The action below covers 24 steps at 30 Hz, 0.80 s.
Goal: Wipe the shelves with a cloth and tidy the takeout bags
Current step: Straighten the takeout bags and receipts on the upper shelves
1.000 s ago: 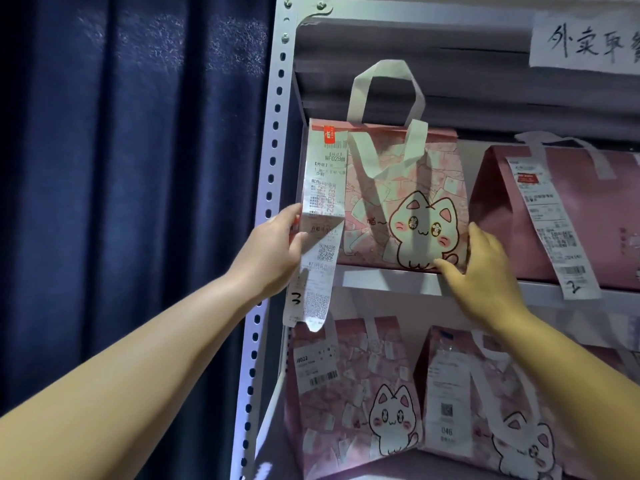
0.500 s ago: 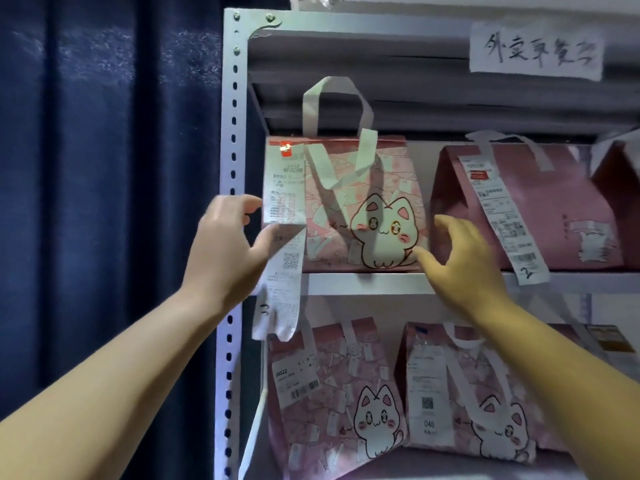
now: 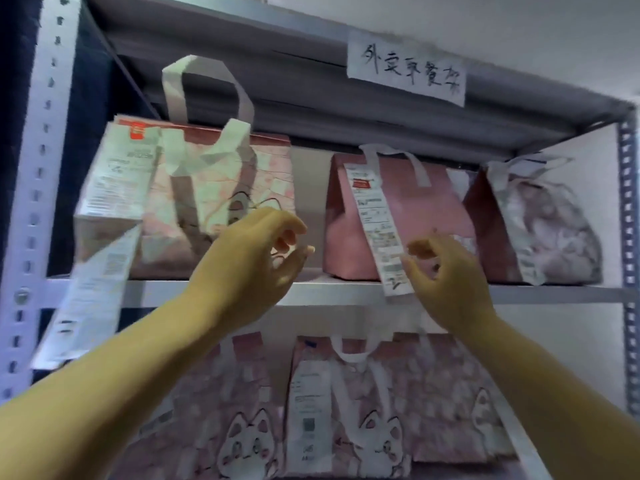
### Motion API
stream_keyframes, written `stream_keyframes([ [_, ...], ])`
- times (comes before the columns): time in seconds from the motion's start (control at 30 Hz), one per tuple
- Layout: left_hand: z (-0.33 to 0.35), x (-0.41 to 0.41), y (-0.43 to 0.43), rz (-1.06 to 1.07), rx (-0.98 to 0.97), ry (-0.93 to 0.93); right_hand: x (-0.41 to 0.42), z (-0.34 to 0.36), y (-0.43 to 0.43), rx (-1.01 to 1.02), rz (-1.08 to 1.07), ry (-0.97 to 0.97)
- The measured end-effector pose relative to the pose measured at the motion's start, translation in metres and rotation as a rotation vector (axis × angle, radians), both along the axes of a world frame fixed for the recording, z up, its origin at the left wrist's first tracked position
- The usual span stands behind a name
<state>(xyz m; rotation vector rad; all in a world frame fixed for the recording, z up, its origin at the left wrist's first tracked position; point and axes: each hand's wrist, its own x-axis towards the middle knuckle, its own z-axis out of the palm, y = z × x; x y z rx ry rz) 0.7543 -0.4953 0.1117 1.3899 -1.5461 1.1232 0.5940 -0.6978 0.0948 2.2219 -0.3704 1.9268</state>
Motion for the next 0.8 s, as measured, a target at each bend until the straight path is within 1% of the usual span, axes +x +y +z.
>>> stream_keyframes([
  [0.07,0.001,-0.009,-0.029,0.002,-0.008,0.01,-0.012,0.003,-0.026,-0.003,-0.033,0.004],
  [0.17,0.001,-0.019,-0.07,0.019,-0.036,0.051,-0.028,0.008,-0.063,0.05,-0.083,-0.023],
  [0.27,-0.002,-0.023,-0.103,0.038,-0.04,0.159,-0.035,0.012,-0.095,0.149,-0.15,-0.01],
  [0.37,-0.004,-0.019,-0.125,0.091,-0.003,0.263,-0.036,0.018,-0.116,0.271,-0.182,0.047],
  [0.47,-0.007,-0.013,-0.141,0.09,0.053,0.36,-0.034,0.022,-0.131,0.371,-0.157,0.112],
  [0.6,-0.008,-0.011,-0.15,0.023,0.058,0.389,-0.031,0.022,-0.142,0.483,-0.042,0.125],
  [0.67,-0.008,-0.01,-0.15,0.035,0.057,0.397,-0.03,0.02,-0.143,0.46,-0.034,0.095],
  [0.8,-0.008,-0.006,-0.148,0.043,0.068,0.454,-0.03,0.012,-0.142,0.317,-0.047,0.036],
])
